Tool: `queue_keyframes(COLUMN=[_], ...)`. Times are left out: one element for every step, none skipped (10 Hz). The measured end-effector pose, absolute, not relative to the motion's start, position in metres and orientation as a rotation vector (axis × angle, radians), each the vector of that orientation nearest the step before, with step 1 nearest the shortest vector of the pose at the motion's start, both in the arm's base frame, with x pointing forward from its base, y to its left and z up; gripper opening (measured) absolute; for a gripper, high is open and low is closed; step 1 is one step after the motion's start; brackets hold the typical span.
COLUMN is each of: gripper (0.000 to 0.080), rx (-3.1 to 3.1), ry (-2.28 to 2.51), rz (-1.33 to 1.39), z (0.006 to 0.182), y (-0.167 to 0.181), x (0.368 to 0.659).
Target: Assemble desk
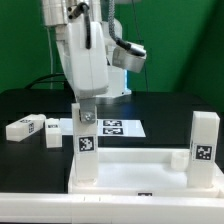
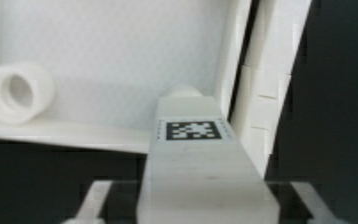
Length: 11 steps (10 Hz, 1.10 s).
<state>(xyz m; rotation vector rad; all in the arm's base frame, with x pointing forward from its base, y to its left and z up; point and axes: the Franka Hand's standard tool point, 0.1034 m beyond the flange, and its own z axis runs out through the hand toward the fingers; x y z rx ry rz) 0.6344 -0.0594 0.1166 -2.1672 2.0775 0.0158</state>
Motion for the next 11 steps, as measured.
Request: queue_keyframes(gripper=[0.029, 0.029, 0.029, 0.029, 0.0488, 0.0596, 0.0596, 0.0639, 0.0639, 0.0648, 0.0648], rx=[-2.103, -2.068, -2.055, -2.071, -2.165, -2.207, -2.296, -2.391, -2.478, -2.544, -2.594], ry=[2.139, 2.174, 2.181, 2.166, 2.073, 2.032, 1.932, 1.811, 1.688, 1.588, 1.505], rz=[0.024, 0.027, 0.03, 0.029, 0.023, 0.034, 0.027, 0.013, -0.002, -0.009, -0.016], z=[0.1166, 0.1166, 0.1166, 0.1165, 0.1168, 0.1173, 0.1177, 0.118, 0.1183, 0.1179, 0.1178], y=[-0.0582, -0.058, -0.0577, -0.0576, -0.0589, -0.0587, -0.0584, -0.0586, -0.0594, -0.0592, -0.0592], x=[0.6348, 0.6348, 0.6349, 0.6349, 0.6347, 0.634, 0.6342, 0.6346, 0.6351, 0.6348, 0.6347])
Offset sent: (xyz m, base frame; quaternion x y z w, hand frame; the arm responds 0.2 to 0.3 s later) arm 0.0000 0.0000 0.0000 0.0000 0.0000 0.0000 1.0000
